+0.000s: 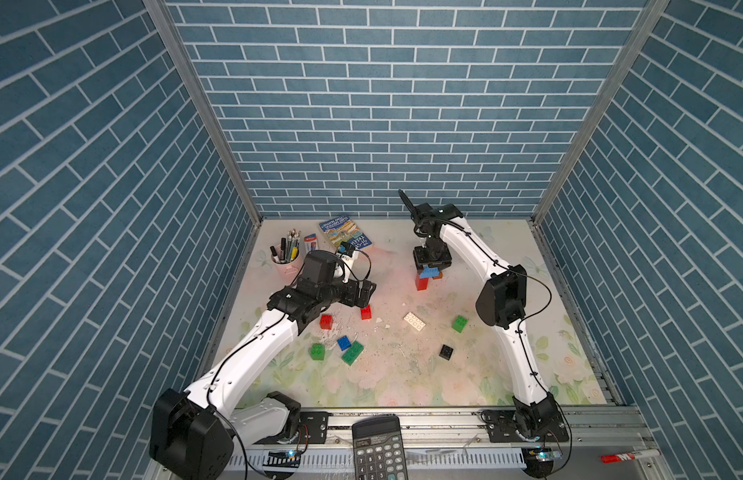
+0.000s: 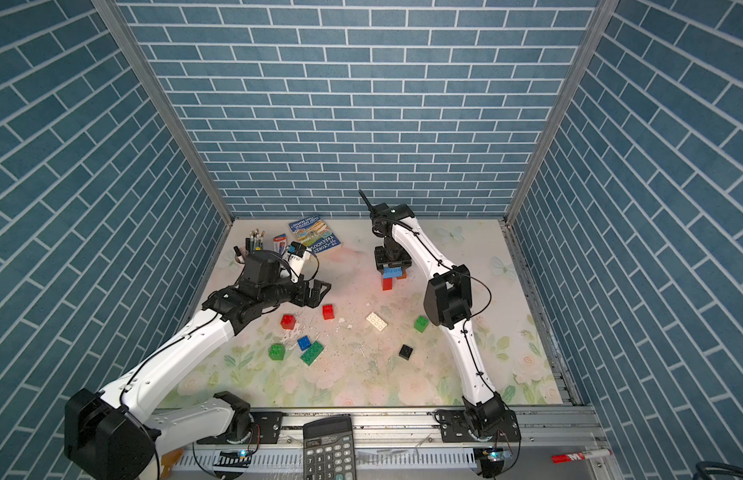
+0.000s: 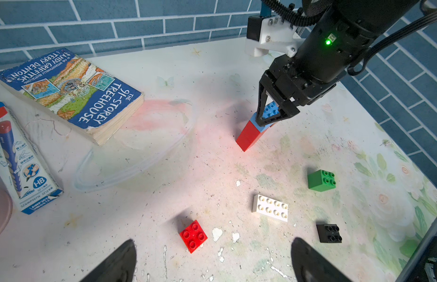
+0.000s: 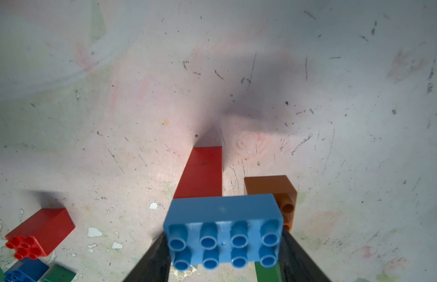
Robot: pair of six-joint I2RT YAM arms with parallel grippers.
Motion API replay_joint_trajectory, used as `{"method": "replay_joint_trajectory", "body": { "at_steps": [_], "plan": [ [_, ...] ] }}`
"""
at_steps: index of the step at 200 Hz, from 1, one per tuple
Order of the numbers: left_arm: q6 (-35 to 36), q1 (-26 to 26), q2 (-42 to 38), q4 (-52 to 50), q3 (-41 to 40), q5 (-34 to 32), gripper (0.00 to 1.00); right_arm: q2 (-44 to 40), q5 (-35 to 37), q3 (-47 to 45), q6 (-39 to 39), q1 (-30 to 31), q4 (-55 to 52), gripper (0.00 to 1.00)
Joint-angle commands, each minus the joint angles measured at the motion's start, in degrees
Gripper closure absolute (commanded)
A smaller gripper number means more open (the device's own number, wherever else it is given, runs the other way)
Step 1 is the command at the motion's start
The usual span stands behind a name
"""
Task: Assemble the letter r with lego
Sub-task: Assemble the lego brick with the lego brick.
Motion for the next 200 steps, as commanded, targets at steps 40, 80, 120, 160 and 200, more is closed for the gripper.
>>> {"method": "replay_joint_trajectory", "body": {
  "at_steps": [40,80,120,160,200],
  "plan": [
    [1.7,0.6,2.8,2.0,3.2,-0.7,0.00,5.3,0.0,4.6,1.3,0.1,-4.5,0.68],
    [1.6,0.6,3.7,3.0,4.0,-0.3,0.00,3.9,0.7,5.9,1.3,0.1,-4.5,0.62],
    [1.4,0.6,4.0,3.6,4.4,0.0,0.00,2.5,0.7,5.8,1.4,0.1,-4.4,0.55],
    [1.2,0.6,2.7,3.4,3.4,-0.1,0.00,2.0,0.3,5.8,1.5,0.1,-4.0,0.55],
    [1.2,0.6,1.5,3.2,2.7,-0.3,0.00,1.7,-0.2,5.9,1.6,0.1,-3.5,0.50]
  ]
}}
